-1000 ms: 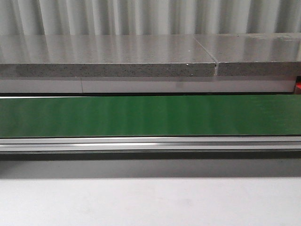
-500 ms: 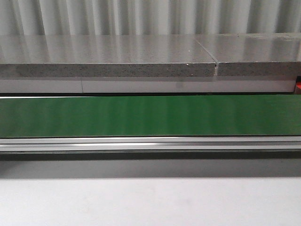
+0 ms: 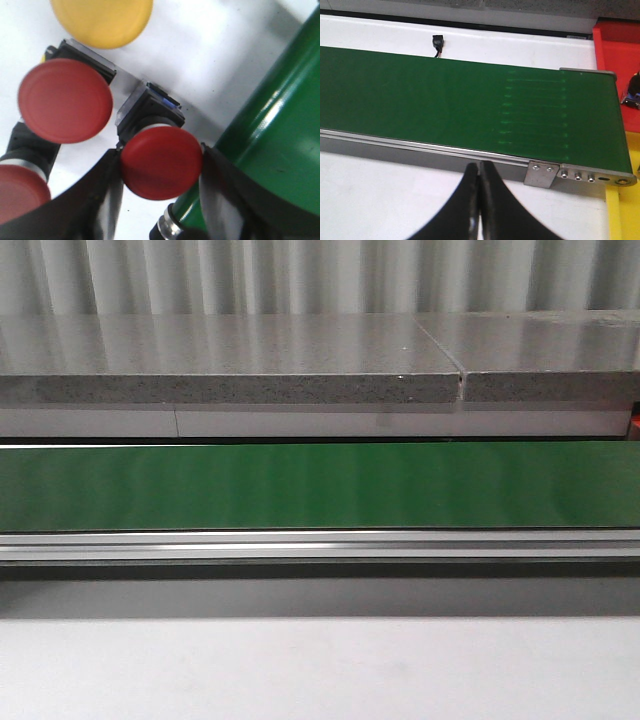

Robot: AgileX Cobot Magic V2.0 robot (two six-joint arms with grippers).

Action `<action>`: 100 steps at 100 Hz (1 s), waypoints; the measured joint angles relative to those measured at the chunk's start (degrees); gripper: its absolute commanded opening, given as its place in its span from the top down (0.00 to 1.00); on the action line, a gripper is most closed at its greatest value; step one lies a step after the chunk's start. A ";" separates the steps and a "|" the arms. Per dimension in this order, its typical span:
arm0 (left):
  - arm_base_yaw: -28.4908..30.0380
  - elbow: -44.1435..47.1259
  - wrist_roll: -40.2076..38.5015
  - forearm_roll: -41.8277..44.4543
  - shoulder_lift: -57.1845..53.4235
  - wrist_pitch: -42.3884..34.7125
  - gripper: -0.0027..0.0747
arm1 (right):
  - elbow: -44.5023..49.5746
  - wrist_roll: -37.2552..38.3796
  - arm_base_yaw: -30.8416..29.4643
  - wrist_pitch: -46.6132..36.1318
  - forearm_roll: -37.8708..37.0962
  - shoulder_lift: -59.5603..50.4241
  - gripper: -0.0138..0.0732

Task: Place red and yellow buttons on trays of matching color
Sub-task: 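Close the left gripper on a red mushroom button and lift it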

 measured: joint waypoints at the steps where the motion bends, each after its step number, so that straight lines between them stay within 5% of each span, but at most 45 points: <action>1: 0.00 0.00 0.10 0.00 -0.23 0.00 0.75 | 0.00 0.00 0.00 0.00 0.00 0.00 0.92; 46: -2.58 0.00 2.57 0.45 -14.62 3.73 0.75 | 0.00 0.00 0.00 0.00 -0.10 0.00 0.92; 74: -11.10 0.00 3.93 0.32 -14.91 4.19 0.75 | 0.00 0.00 0.09 0.00 -0.10 0.00 0.92; 100: -11.72 0.00 4.16 0.32 -12.11 4.22 0.75 | 0.00 0.00 0.09 0.00 -0.10 0.00 0.92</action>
